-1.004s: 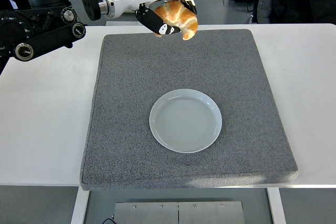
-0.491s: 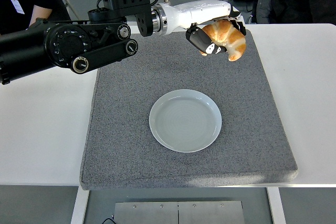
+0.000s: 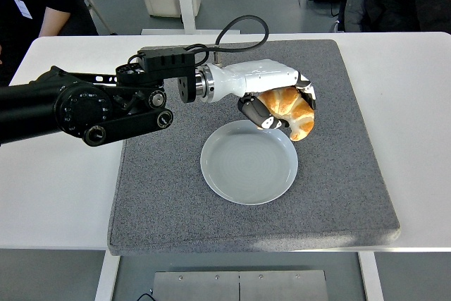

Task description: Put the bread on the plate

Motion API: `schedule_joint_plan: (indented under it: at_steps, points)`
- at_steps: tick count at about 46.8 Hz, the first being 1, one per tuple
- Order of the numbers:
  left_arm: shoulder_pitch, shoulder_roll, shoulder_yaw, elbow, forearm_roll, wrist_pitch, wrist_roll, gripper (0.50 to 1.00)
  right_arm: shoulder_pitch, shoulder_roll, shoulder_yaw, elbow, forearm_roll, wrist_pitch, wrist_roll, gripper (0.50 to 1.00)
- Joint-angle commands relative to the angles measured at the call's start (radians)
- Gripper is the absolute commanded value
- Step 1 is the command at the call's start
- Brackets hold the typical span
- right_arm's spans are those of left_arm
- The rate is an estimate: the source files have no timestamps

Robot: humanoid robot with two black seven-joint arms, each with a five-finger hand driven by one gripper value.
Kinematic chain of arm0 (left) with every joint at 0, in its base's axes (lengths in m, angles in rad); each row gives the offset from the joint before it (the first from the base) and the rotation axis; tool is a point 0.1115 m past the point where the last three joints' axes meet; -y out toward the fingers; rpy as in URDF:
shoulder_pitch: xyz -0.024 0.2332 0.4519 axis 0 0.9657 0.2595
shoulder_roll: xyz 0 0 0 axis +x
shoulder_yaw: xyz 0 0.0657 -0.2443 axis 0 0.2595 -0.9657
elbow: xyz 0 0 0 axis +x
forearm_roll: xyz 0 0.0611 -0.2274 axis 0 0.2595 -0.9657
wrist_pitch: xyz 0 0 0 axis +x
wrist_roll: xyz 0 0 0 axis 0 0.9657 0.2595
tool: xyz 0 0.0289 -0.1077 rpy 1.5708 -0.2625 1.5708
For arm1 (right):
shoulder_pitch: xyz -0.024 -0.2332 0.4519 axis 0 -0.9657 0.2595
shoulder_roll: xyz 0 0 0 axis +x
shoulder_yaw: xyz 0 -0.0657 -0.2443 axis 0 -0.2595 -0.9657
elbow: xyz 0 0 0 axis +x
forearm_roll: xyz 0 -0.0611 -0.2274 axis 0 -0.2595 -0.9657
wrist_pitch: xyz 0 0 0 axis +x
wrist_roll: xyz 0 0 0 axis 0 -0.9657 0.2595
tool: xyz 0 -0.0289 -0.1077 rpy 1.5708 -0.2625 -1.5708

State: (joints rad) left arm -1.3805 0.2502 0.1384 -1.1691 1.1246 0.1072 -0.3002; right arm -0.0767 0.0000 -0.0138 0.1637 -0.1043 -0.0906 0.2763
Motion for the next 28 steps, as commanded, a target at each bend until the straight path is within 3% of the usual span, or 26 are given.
schedule_joint_plan:
  at_steps: [1, 11, 28]
  points:
    - [0.034, 0.023, -0.002, -0.012, 0.037, 0.014, -0.003, 0.5, 0.0, 0.0, 0.0, 0.0, 0.0, 0.0, 0.0, 1.0]
    - [0.115, 0.08, -0.005, -0.063, 0.136, 0.06, -0.008, 0.5, 0.0, 0.0, 0.005, 0.0, 0.0, 0.0, 0.0, 1.0]
    - [0.205, 0.086, -0.008, -0.058, 0.152, 0.108, -0.027, 0.5, 0.002, 0.0, 0.003, 0.0, 0.0, 0.0, 0.0, 1.0]
